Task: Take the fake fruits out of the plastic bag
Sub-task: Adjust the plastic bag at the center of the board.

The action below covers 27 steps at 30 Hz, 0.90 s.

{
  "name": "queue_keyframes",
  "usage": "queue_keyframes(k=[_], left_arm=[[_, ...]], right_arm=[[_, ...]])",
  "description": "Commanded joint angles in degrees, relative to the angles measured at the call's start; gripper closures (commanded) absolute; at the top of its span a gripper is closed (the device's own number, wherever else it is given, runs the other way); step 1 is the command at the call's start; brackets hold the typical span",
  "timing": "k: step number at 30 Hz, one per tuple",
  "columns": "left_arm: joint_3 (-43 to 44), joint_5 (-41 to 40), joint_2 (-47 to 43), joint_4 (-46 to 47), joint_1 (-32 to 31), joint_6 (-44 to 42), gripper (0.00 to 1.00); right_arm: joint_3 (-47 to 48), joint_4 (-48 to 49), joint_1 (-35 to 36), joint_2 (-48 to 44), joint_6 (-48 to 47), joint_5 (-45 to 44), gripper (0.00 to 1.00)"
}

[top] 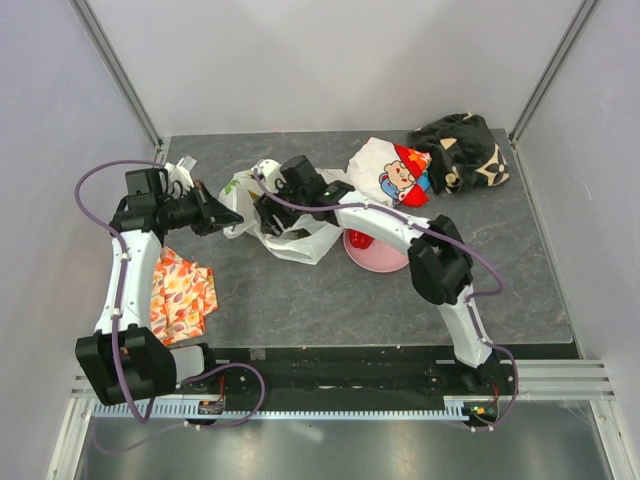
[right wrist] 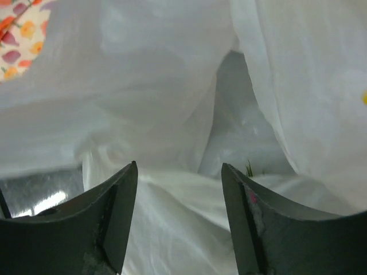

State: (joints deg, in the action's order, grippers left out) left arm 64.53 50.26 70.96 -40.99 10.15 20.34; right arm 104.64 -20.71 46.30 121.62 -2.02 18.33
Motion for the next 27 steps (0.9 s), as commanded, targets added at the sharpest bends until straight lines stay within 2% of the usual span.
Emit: queue_keyframes(k=[1, 3, 4, 7, 16, 20, 24, 27], left_arm=[[-1.6, 3.8, -1.1, 2.8, 0.7, 4.0, 0.99], [-1.9, 4.0, -1.5, 2.8, 1.0, 4.2, 0.98], [-2.0, 4.1, -1.7, 2.7, 1.4, 4.4, 0.98], [-2.1, 4.0, -2.2, 2.7, 1.5, 4.2, 0.99], [-3.5, 4.0, -4.9, 2.8, 2.0, 3.4, 0.98], [-4.1, 4.1, -6.0, 2.7, 2.0, 3.1, 0.98], [-4.3, 4.1, -6.2, 2.6, 2.1, 2.9, 0.98], [-4.3, 4.3, -6.0, 2.8, 2.0, 2.8, 0.98]], right_arm=[[9.3, 5.5, 2.9, 5.8, 5.4, -7.3, 0.29], [11.2, 4.5, 3.0, 8.5, 6.0, -11.1, 0.27], [11.3, 4.2, 2.9, 9.1, 5.8, -16.2, 0.26], [9.7, 2.2, 0.5, 8.9, 4.5, -19.6, 0.22], [1.2, -1.7, -8.5, 0.7, -2.6, -26.7, 0.19], [-1.0, -2.1, -9.9, -2.2, -7.6, -31.7, 0.16], [-2.2, -2.1, -10.8, -4.4, -8.7, -30.6, 0.14], [-1.7, -2.3, -10.6, -5.2, -9.8, -26.2, 0.14]])
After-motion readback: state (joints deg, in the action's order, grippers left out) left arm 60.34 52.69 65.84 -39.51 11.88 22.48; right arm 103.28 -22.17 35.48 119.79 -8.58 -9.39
